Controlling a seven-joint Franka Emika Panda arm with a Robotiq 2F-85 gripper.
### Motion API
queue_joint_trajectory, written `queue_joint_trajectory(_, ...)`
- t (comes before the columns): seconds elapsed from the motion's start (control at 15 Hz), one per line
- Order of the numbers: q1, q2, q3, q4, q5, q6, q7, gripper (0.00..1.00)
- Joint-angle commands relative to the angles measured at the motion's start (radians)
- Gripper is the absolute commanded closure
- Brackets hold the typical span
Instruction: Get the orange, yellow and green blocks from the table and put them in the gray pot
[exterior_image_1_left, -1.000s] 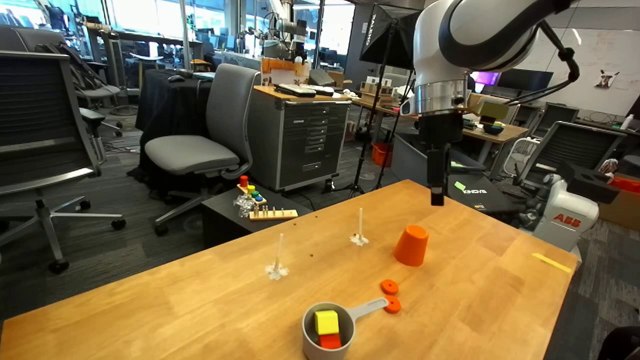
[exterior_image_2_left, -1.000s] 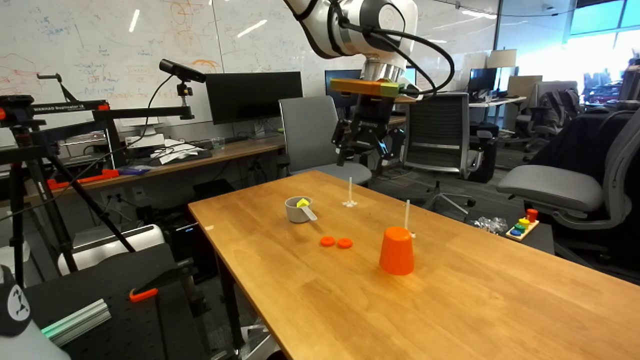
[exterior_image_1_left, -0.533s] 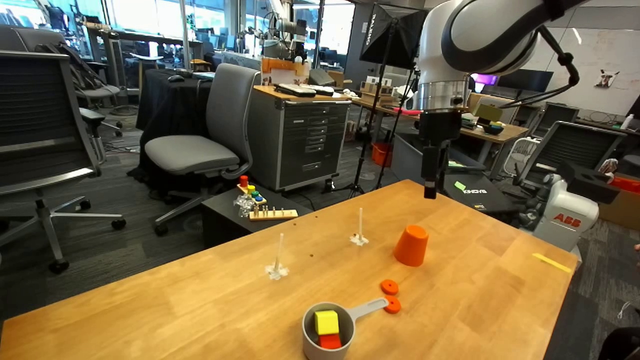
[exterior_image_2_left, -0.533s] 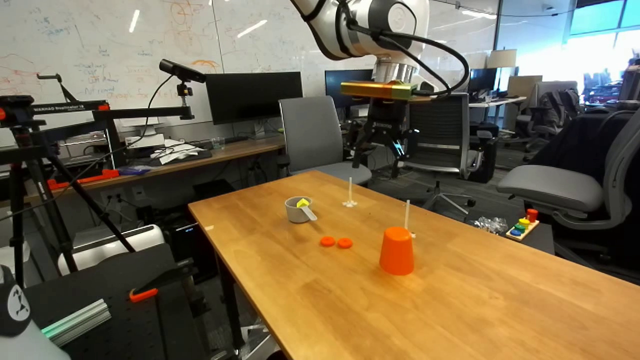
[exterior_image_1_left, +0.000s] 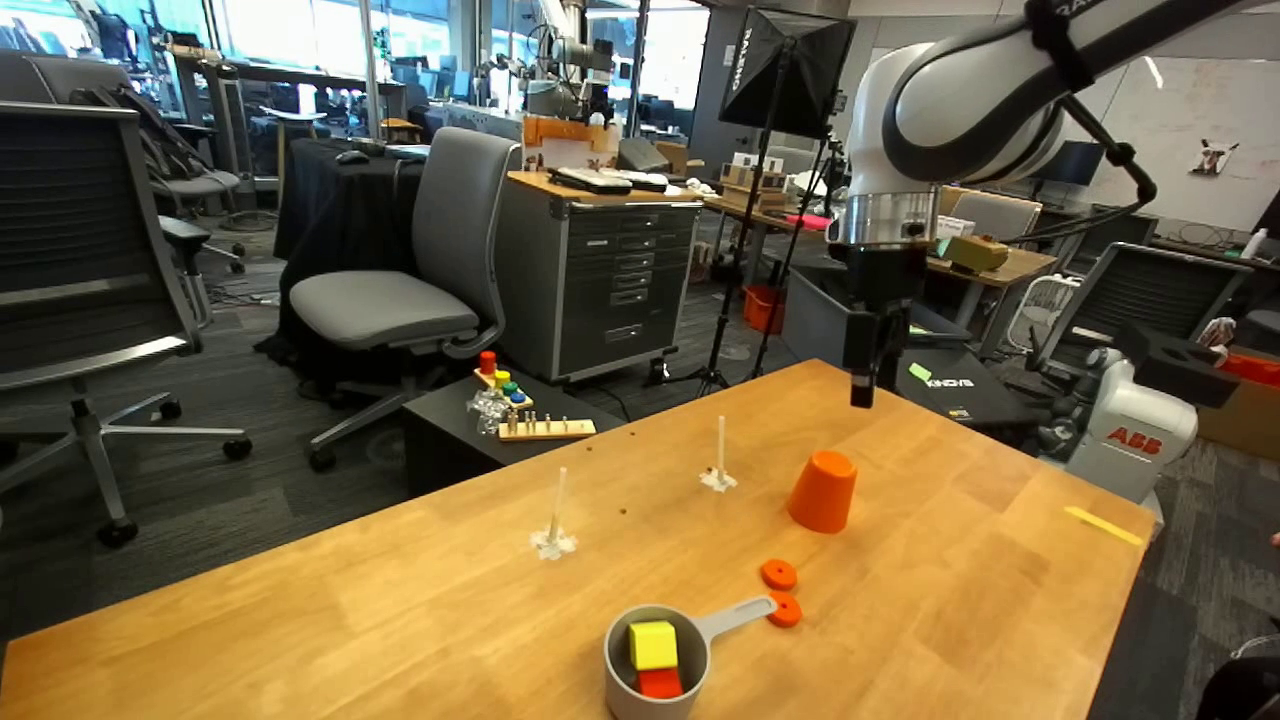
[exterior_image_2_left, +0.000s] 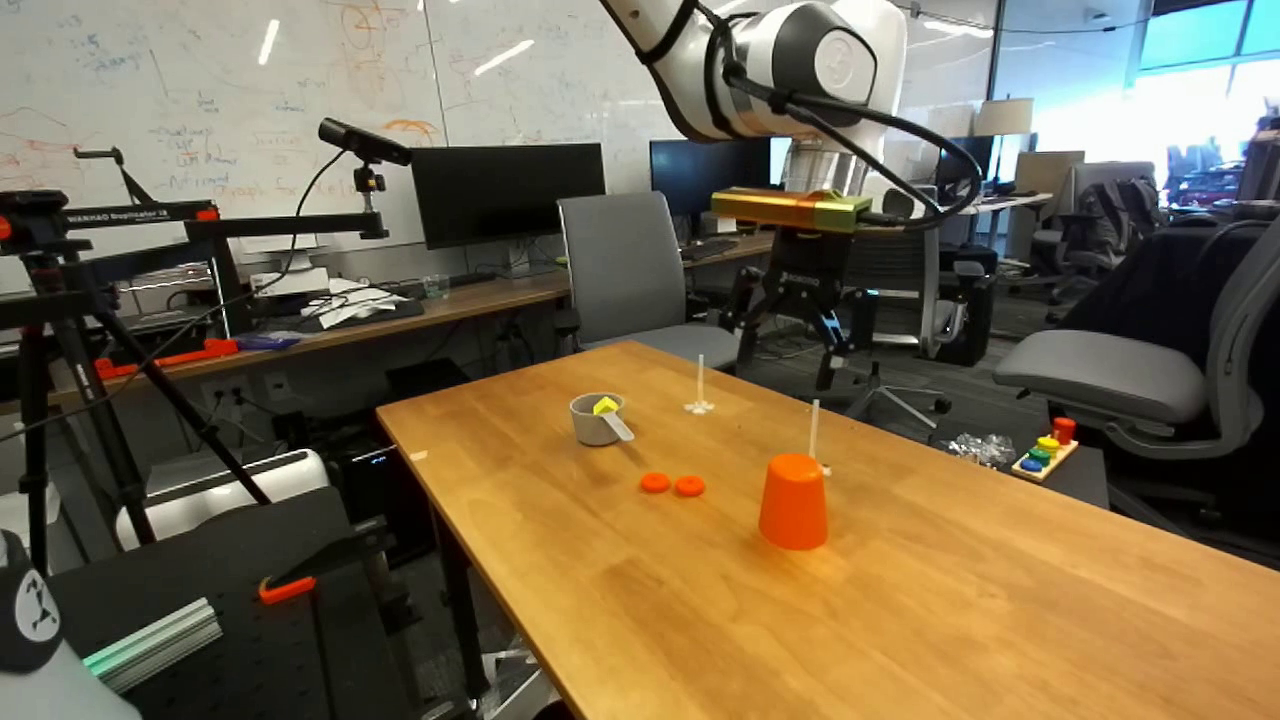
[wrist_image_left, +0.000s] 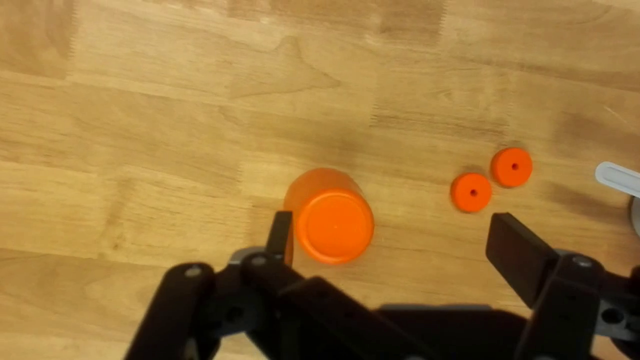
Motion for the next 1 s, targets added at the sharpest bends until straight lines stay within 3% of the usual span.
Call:
queue_joint_trajectory(0.0,-0.003,0.048,-0.018,0.022,0.023,0.007,0.036,0.0)
queue_joint_trajectory(0.47,-0.018,0.134,-0.041,0.079,0.019,-0.007,0.078,0.0)
queue_joint_trajectory(0.93,0.022,0.238,-0.031,0.207,0.01,-0.026,0.128,0.0)
